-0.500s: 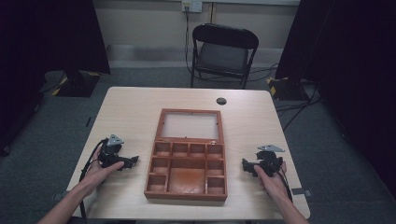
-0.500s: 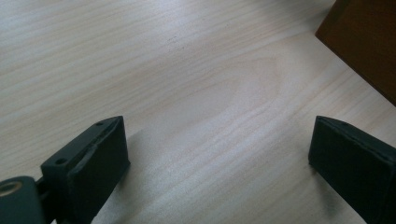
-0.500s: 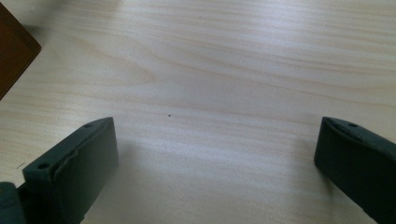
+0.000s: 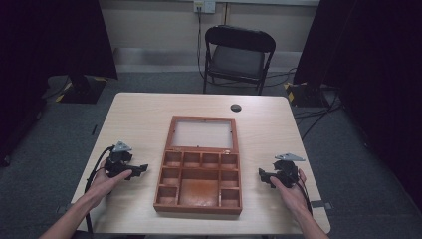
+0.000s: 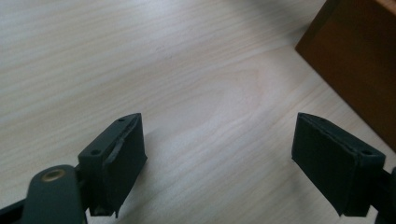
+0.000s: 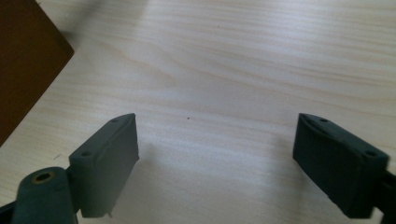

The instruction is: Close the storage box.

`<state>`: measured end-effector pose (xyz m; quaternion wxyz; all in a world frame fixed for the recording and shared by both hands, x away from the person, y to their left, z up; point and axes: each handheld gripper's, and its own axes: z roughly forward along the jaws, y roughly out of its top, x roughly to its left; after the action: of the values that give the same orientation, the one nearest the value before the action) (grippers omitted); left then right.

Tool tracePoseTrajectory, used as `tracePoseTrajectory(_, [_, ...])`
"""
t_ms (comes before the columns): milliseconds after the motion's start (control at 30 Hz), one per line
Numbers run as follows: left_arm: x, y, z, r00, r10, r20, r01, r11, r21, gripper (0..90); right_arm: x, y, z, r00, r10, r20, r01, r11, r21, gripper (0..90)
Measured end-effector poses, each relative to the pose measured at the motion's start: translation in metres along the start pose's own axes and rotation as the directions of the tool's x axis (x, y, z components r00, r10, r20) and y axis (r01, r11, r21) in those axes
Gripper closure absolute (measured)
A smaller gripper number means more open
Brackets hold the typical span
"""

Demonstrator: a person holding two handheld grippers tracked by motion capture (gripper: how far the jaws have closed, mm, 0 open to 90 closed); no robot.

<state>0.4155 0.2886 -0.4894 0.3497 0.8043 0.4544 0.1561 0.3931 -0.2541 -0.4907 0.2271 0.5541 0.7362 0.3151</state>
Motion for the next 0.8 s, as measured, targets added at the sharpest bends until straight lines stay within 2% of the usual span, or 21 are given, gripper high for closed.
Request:
tracePoseTrajectory(100, [-0.003, 0.004, -0.001, 0.9999, -0.008, 0.015, 0.008, 0.9999, -0.015, 17.9, -0.003, 0.004, -0.002, 0.9999, 0.013, 0.002, -0.013, 0.999, -0.032, 19.0])
tracePoseTrajectory(167, [-0.005, 0.008, -0.004, 0.9991, -0.023, 0.035, 0.024, 0.9992, -0.033, 18.2, -0.004, 0.005, -0.001, 0.9998, 0.018, -0.001, -0.018, 1.0, -0.024, 18.6])
tracePoseTrajectory(233, [-0.006, 0.01, -0.006, 0.9989, -0.029, 0.037, 0.03, 0.9986, -0.042, 18.4, -0.004, 0.008, 0.0, 0.9999, 0.012, -0.005, -0.012, 1.0, -0.023, 18.8])
tracePoseTrajectory(267, [-0.011, 0.016, -0.013, 0.9995, -0.027, 0.013, 0.028, 0.9956, -0.089, 19.6, -0.003, 0.01, -0.001, 0.9997, 0.018, -0.02, -0.018, 0.999, -0.037, 18.7])
tracePoseTrajectory(300, [-0.012, 0.018, -0.016, 0.9997, -0.019, 0.016, 0.021, 0.9941, -0.106, 20.0, -0.002, 0.012, -0.001, 0.9994, 0.018, -0.029, -0.02, 0.998, -0.054, 18.7])
tracePoseTrajectory(333, [-0.014, 0.02, -0.017, 0.9992, -0.023, 0.033, 0.027, 0.994, -0.106, 20.0, -0.001, 0.014, -0.002, 0.9995, 0.01, -0.029, -0.012, 0.998, -0.063, 18.7])
tracePoseTrajectory(400, [-0.017, 0.025, -0.018, 0.9994, -0.002, 0.034, 0.006, 0.995, -0.099, 19.7, 0.001, 0.019, -0.004, 0.9994, -0.014, -0.03, 0.012, 0.998, -0.065, 19.5])
tracePoseTrajectory(467, [-0.018, 0.031, -0.02, 0.9994, 0.019, 0.028, -0.015, 0.9938, -0.11, 19.6, 0.003, 0.026, -0.006, 0.9994, -0.017, -0.03, 0.014, 0.995, -0.094, 20.2])
tracePoseTrajectory(500, [-0.019, 0.032, -0.02, 0.9995, 0.015, 0.028, -0.012, 0.9917, -0.128, 19.7, 0.003, 0.028, -0.007, 0.9995, -0.017, -0.026, 0.014, 0.994, -0.105, 20.3])
tracePoseTrajectory(600, [-0.02, 0.043, -0.017, 0.9985, 0.031, 0.045, -0.026, 0.9935, -0.111, 18.8, 0.005, 0.037, -0.006, 0.9987, -0.022, -0.046, 0.017, 0.994, -0.108, 19.6])
tracePoseTrajectory(633, [-0.02, 0.046, -0.016, 0.999, 0.021, 0.04, -0.015, 0.9914, -0.13, 18.6, 0.006, 0.04, -0.006, 0.998, -0.017, -0.061, 0.01, 0.993, -0.115, 19.9])
tracePoseTrajectory(700, [-0.02, 0.053, -0.013, 0.9987, 0.029, 0.043, -0.025, 0.9941, -0.106, 18.7, 0.009, 0.047, -0.002, 0.9973, -0.04, -0.062, 0.033, 0.993, -0.111, 19.4])
tracePoseTrajectory(733, [-0.02, 0.053, -0.013, 0.9987, 0.029, 0.043, -0.025, 0.9941, -0.106, 18.7, 0.009, 0.047, -0.002, 0.9973, -0.04, -0.062, 0.033, 0.993, -0.111, 19.4])
tracePoseTrajectory(767, [-0.02, 0.061, -0.012, 0.9986, 0.031, 0.043, -0.026, 0.9938, -0.108, 18.9, 0.012, 0.053, 0.003, 0.9965, -0.045, -0.07, 0.037, 0.993, -0.114, 20.1])
tracePoseTrajectory(800, [-0.021, 0.065, -0.011, 0.9983, 0.006, 0.059, 0.001, 0.9933, -0.116, 18.6, 0.013, 0.055, 0.003, 0.9959, -0.047, -0.078, 0.038, 0.993, -0.115, 20.0])
